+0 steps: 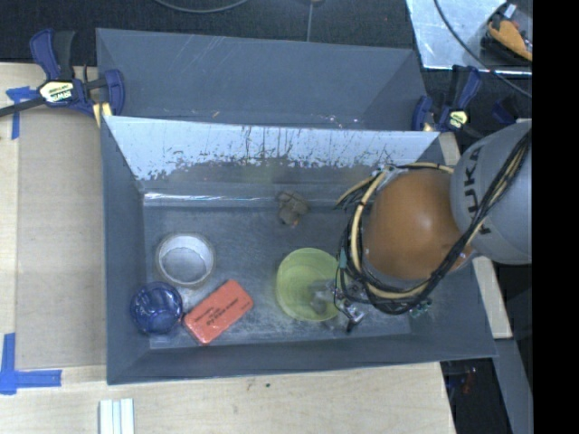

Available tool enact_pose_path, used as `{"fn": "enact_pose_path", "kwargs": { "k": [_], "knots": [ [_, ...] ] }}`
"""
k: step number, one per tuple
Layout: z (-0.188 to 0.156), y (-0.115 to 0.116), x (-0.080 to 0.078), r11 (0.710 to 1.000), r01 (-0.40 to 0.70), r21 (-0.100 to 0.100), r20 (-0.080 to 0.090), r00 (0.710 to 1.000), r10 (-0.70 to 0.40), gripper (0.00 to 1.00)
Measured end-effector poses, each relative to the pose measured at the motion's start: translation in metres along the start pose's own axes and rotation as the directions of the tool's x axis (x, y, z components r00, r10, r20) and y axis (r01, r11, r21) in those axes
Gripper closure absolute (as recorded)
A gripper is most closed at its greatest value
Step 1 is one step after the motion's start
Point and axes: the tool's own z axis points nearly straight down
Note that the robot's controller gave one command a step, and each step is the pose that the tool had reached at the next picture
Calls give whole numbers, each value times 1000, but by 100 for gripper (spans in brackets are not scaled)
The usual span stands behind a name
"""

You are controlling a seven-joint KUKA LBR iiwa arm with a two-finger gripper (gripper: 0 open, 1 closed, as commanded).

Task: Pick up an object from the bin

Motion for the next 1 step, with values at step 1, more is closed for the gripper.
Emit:
{"fn": "enact_pose_path", "kwargs": {
  "k": [1],
  "knots": [
    [-9,0,0,1000,0,1,2,1000,0,100]
  ]
}}
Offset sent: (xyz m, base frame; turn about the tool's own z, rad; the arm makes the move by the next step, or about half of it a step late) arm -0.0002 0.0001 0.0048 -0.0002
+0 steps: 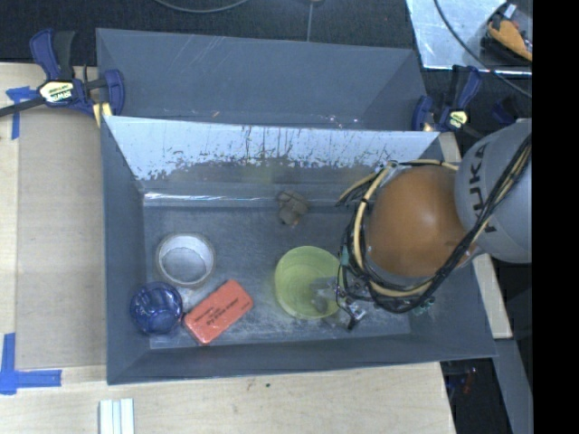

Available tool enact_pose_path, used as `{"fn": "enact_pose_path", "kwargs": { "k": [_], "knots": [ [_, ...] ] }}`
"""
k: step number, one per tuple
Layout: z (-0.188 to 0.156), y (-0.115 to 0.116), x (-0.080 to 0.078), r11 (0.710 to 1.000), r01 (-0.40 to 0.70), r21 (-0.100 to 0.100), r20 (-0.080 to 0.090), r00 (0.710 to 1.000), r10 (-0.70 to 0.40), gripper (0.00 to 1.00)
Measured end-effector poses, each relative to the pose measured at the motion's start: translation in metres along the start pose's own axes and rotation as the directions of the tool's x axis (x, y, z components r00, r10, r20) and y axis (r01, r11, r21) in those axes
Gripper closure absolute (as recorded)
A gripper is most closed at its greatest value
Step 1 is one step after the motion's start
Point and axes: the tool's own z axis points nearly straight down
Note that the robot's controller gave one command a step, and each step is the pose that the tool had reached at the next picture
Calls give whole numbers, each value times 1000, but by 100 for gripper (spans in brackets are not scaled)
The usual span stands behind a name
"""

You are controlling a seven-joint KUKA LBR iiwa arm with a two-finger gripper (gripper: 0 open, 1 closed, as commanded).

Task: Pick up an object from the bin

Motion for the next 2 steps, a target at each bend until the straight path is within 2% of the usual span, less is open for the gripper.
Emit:
{"fn": "enact_pose_path", "kwargs": {
  "k": [2],
  "knots": [
    [-13,0,-1,1000,1,2,4,1000,-1,100]
  ]
}}
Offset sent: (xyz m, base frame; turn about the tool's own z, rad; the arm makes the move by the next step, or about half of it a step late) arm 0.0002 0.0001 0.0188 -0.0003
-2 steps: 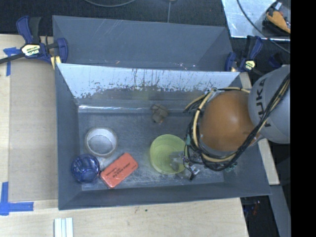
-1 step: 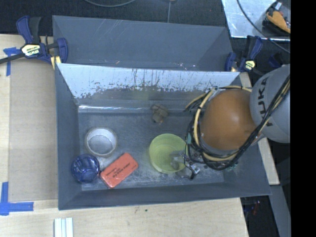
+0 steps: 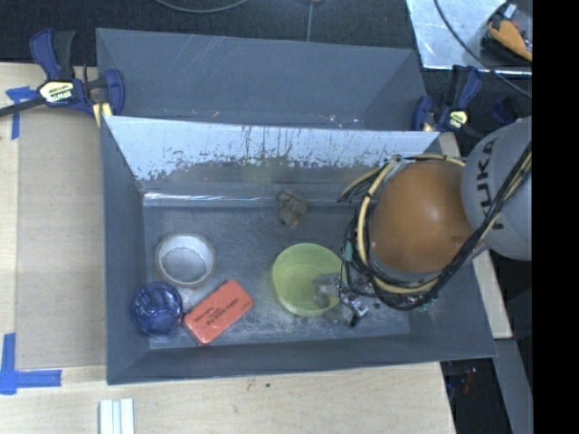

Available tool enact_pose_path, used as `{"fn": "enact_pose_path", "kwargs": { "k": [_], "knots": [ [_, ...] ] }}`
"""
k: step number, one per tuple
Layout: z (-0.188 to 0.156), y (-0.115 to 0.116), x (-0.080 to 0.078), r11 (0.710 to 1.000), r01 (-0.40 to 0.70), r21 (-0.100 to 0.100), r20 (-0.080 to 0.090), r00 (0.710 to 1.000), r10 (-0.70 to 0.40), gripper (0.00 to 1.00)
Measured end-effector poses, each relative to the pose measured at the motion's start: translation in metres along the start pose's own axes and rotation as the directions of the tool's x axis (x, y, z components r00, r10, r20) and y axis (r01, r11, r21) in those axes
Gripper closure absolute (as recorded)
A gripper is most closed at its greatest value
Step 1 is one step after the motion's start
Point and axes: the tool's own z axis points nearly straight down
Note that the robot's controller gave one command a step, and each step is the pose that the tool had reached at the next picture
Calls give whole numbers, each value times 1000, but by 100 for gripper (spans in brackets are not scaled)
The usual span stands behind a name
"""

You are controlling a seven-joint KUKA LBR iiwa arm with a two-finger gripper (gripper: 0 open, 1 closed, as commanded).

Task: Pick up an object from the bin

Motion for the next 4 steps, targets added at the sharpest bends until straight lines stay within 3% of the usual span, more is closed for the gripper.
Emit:
{"fn": "enact_pose_path", "kwargs": {
  "k": [3,4],
  "knots": [
    [-29,0,-1,1000,-1,2,4,1000,1,100],
    [-53,0,0,1000,-2,-2,0,1000,2,100]
  ]
}}
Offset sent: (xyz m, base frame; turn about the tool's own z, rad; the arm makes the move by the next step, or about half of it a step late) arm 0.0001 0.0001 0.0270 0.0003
